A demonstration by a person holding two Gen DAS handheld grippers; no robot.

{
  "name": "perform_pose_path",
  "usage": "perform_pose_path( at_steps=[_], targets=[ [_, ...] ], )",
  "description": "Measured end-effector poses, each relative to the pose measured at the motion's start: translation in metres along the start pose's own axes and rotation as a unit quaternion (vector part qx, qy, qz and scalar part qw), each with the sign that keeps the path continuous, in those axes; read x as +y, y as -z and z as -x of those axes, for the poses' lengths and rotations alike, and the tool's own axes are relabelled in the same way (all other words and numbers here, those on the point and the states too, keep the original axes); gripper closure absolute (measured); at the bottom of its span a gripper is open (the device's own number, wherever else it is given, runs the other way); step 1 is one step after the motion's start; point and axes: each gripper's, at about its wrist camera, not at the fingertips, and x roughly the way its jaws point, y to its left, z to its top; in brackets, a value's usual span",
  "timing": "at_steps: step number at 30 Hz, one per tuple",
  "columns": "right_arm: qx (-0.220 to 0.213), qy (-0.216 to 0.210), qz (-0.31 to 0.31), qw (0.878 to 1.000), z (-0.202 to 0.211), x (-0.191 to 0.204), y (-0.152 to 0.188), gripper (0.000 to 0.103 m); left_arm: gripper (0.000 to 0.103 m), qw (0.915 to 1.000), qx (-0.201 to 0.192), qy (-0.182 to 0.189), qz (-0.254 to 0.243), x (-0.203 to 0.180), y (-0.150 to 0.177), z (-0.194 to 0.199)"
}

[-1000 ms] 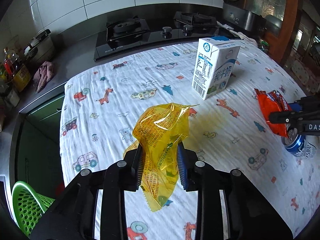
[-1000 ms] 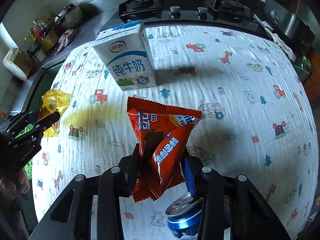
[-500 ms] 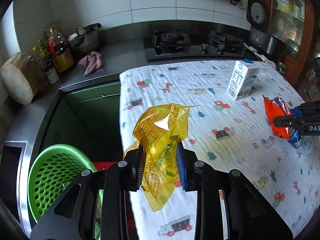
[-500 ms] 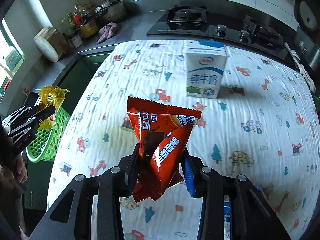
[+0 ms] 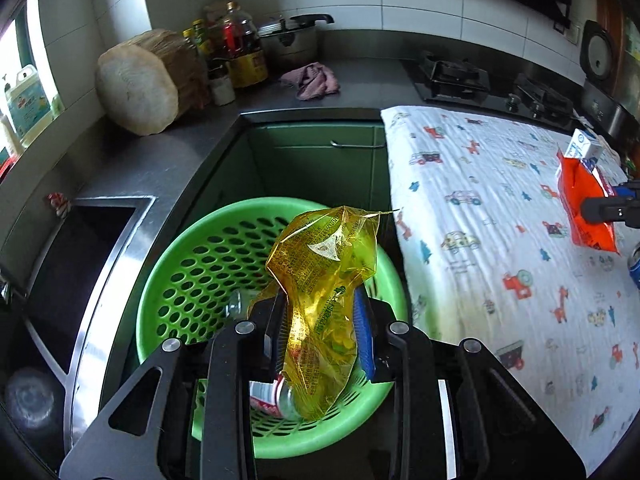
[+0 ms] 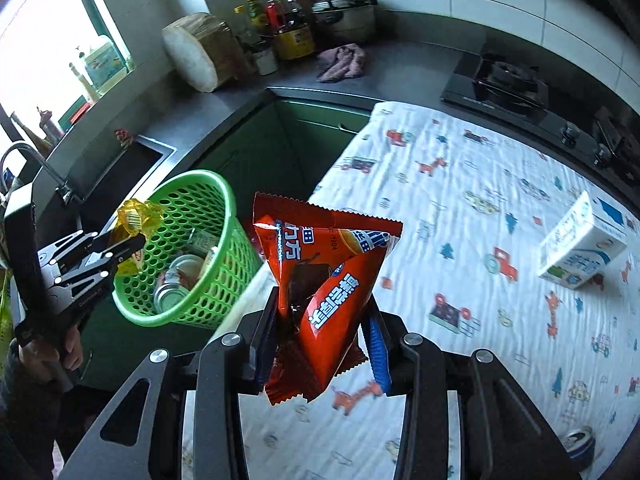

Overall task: Collect trash
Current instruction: 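Carry bag and packet over the green wastebasket and open both tools to drop them, then move both tools back over the table toward the white milk carton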

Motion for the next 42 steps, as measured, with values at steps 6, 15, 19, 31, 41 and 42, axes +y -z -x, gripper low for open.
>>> perform_pose_path(
  at_steps=[6,15,19,31,41,42],
  targets=[
    [0.009,-0.034,0.033,0.999,-0.029,0.058,-0.02,0.064,0.064,0.9994,0.016,-0.02,0.022,0.031,0.018,-0.004],
    [0.021,-0.069,0.056,0.996,-0.065,0.118,-0.045,0.063,0.049,0.9979,0.023,-0.035,0.05,0.062,0.036,-0.003],
    [0.03,-0.089,0.051,0.994,-0.082,0.137,-0.052,0.059,0.042,0.9973,0.022,-0.039,0.059,0.07,0.044,0.0],
    [0.027,-0.116,0.05,0.992,-0.089,0.15,-0.048,0.034,0.032,0.9971,0.018,-0.046,0.057,0.071,0.049,0.011],
    [0.003,-0.045,0.038,0.998,-0.028,0.076,-0.003,0.023,0.026,0.9991,-0.003,-0.022,0.035,0.036,0.035,0.022],
    [0.003,-0.035,0.034,0.999,-0.021,0.065,0.003,0.021,0.026,0.9994,-0.004,-0.018,0.03,0.03,0.033,0.023]
  ],
)
